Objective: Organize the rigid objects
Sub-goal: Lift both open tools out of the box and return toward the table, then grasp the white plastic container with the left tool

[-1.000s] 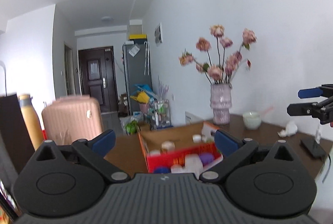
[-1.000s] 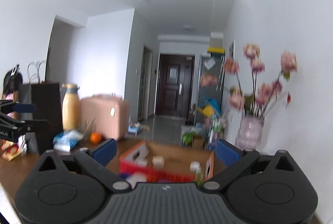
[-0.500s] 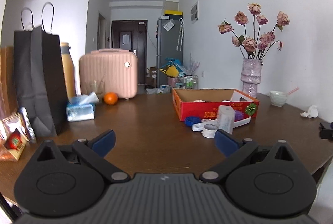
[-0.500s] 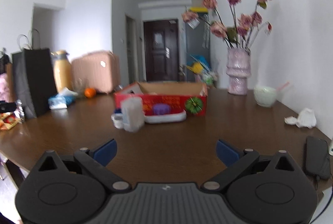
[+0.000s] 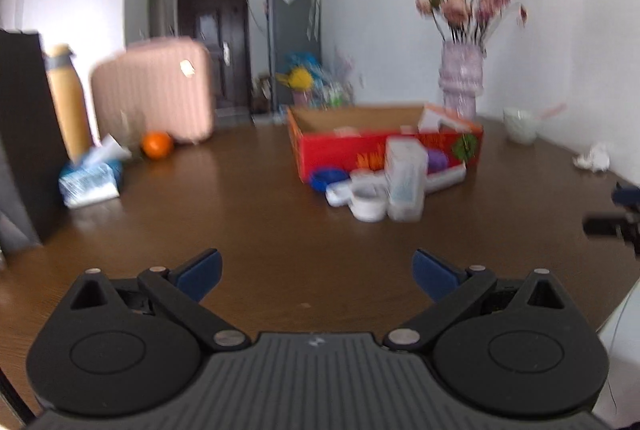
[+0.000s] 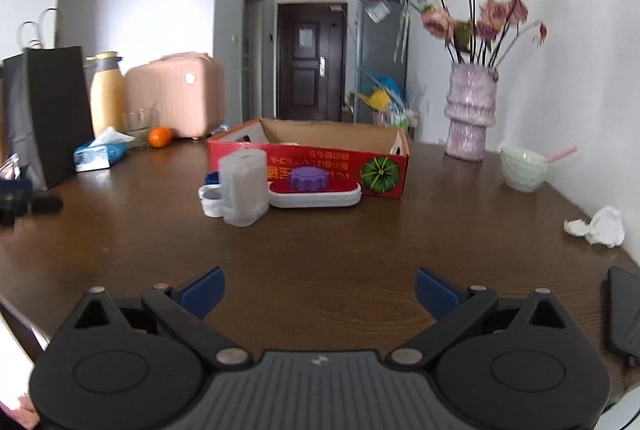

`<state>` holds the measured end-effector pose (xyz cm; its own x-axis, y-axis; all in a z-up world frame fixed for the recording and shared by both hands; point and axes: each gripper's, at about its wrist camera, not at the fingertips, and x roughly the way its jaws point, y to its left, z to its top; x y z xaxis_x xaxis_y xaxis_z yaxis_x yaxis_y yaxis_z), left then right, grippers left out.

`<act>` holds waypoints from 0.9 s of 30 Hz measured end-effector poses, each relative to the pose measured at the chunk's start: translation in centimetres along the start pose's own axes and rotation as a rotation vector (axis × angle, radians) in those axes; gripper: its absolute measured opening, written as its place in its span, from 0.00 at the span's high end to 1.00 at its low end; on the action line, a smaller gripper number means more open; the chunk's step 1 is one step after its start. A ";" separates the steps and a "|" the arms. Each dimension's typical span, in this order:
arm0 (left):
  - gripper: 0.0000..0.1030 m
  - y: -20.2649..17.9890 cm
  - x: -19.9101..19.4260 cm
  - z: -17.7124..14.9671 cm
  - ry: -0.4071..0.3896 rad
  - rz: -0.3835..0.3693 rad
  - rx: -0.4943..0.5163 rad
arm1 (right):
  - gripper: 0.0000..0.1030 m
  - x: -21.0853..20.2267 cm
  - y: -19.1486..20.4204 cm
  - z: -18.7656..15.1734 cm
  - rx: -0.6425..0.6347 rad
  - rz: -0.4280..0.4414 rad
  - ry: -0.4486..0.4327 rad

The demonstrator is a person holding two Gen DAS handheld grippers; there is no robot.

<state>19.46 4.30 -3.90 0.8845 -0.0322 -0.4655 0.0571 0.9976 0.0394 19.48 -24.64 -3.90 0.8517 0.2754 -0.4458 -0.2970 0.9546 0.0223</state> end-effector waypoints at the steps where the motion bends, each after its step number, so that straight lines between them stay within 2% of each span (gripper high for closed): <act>1: 0.00 -0.3 0.9 0.2 0.018 0.005 0.007 | 0.04 0.6 0.0 0.5 0.005 -0.001 0.003; 3: 0.00 -0.7 2.5 1.0 0.034 0.021 -0.001 | 0.04 1.4 -0.1 0.7 0.012 0.025 -0.044; 6: 0.00 -0.7 4.9 2.7 0.037 -0.009 -0.064 | 0.10 4.2 -0.5 1.3 0.043 0.070 -0.009; 8: 0.08 -1.0 6.4 4.1 0.023 -0.075 -0.090 | 0.22 6.2 -0.7 2.0 0.055 0.095 0.016; 9: 0.16 -1.3 7.3 5.0 0.021 -0.094 -0.104 | 0.25 7.1 -0.8 2.5 0.061 0.102 0.019; 10: 0.19 -1.6 8.2 5.8 0.015 -0.121 -0.110 | 0.27 7.8 -0.9 3.0 0.069 0.106 0.016; 13: 0.20 -3.3 11.2 7.9 0.016 -0.196 -0.081 | 0.29 9.7 -1.2 4.3 0.105 0.095 0.003; 17: 0.22 -5.9 15.0 9.5 0.048 -0.230 -0.006 | 0.29 11.1 -1.6 4.7 0.147 0.083 -0.005; 18: 0.30 -6.5 15.8 9.6 0.062 -0.241 0.002 | 0.29 11.3 -1.7 4.5 0.153 0.084 -0.003; 19: 0.44 -6.8 16.5 9.7 0.081 -0.251 0.001 | 0.29 11.4 -1.8 4.4 0.155 0.085 0.003; 20: 0.53 -7.1 17.0 9.6 0.096 -0.233 -0.010 | 0.29 11.3 -1.9 4.3 0.155 0.079 0.006; 23: 0.59 -7.2 16.8 9.3 0.107 -0.218 -0.077 | 0.29 11.0 -2.4 3.8 0.160 0.057 0.014; 27: 0.59 -6.9 14.4 8.1 0.162 -0.326 -0.272 | 0.29 10.3 -3.1 2.9 0.203 0.053 0.031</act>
<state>35.57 -3.58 -3.75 0.7555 -0.3590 -0.5481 0.1776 0.9174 -0.3561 30.49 -24.46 -5.96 0.8223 0.3256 -0.4667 -0.2454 0.9429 0.2254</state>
